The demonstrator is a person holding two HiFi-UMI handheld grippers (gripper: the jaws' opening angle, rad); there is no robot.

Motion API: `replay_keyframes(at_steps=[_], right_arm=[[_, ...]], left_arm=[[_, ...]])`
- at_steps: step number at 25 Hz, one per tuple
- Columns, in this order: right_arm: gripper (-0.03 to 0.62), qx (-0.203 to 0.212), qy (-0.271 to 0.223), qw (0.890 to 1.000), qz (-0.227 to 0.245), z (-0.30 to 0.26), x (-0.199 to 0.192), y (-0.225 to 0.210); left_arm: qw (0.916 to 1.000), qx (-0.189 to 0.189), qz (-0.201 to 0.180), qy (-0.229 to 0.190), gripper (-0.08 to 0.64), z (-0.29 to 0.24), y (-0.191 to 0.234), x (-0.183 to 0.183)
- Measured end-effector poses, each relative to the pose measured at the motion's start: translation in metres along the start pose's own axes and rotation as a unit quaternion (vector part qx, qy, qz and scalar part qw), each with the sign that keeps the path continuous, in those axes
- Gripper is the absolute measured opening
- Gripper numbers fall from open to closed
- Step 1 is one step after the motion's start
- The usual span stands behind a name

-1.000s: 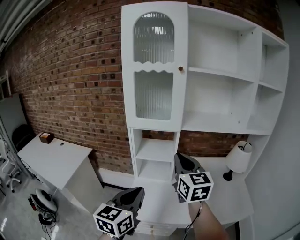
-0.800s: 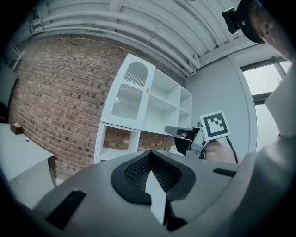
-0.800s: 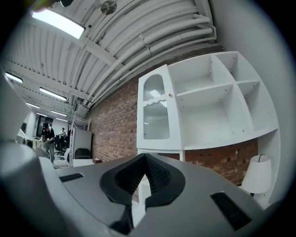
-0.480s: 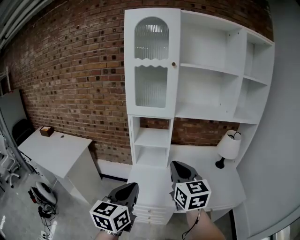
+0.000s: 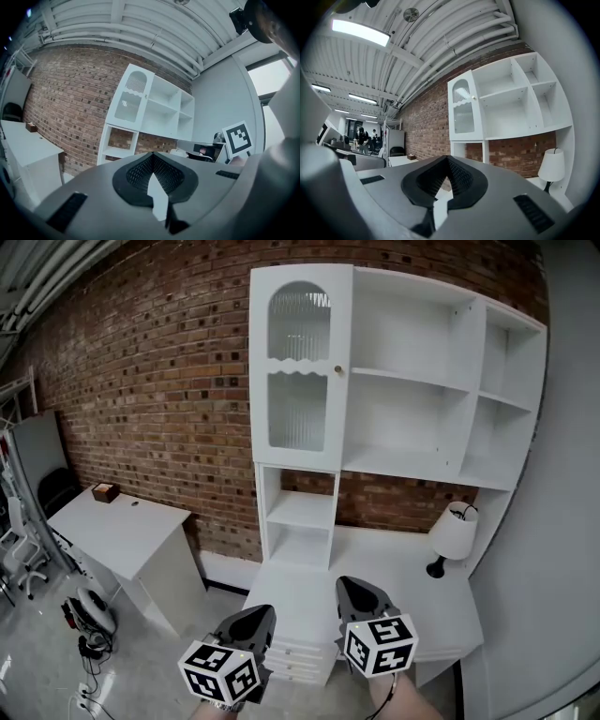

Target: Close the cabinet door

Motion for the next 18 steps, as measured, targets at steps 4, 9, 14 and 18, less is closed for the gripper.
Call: replay_keyframes(at_steps=[4, 9, 14, 18], right_arm=[[0.026, 0.018, 0.006, 1.0, 0.001, 0.033, -0.003, -0.013], [0.026, 0.037, 0.013, 0.999, -0.006, 0.073, -0.01, -0.027], [0.026, 0.049, 0.016, 0.999, -0.008, 0.106, -0.018, -0.037], [0.026, 0.059, 0.02, 0.998, -0.005, 0.129, -0.022, -0.046]], left_arm=[[0.9999, 0.012, 0.003, 0.002, 0.008, 0.004, -0.039, -0.004], [0.9997, 0.022, 0.004, 0.01, 0.008, 0.01, -0.086, -0.01], [0.9995, 0.03, 0.003, 0.01, 0.008, 0.018, -0.123, -0.015], [0.9994, 0.033, 0.004, 0.008, 0.008, 0.019, -0.15, -0.019]])
Point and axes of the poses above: the fingertips, and each gripper's own axes: z backward along the fingers, y to its left, x out of its top, the point moved 8 cm from there along z, backward along the fingers, and after that the axes turned 10 degrees about -z, right-handed, at the moved point
